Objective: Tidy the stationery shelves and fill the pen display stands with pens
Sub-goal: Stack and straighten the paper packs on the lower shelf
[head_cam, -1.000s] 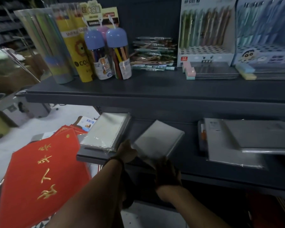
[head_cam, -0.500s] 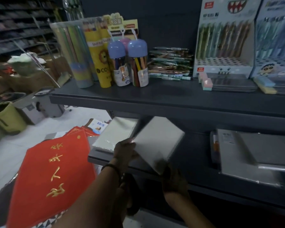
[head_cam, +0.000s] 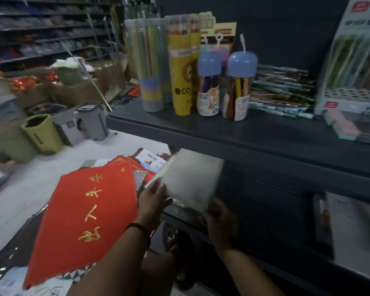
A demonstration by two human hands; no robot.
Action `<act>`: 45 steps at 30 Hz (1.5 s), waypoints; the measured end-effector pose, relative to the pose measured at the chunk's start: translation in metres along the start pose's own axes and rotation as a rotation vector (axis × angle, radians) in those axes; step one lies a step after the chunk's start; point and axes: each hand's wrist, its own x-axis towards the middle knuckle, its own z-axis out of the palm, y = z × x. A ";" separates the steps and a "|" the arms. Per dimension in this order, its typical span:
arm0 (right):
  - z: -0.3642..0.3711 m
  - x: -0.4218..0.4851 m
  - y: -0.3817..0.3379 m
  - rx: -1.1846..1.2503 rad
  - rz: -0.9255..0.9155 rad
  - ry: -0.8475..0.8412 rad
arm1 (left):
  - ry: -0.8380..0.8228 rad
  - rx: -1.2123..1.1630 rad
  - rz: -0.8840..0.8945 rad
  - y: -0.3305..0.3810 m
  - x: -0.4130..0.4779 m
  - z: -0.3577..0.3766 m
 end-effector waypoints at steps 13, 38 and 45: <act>0.077 0.032 0.019 -0.308 -0.173 0.043 | 0.090 0.593 0.064 -0.021 0.046 -0.035; -0.006 0.040 -0.002 -0.677 -0.371 -0.224 | -0.067 1.402 0.126 -0.018 0.014 0.014; -0.126 0.001 -0.064 -0.968 -0.420 -0.293 | -0.382 1.625 0.340 0.016 -0.055 0.091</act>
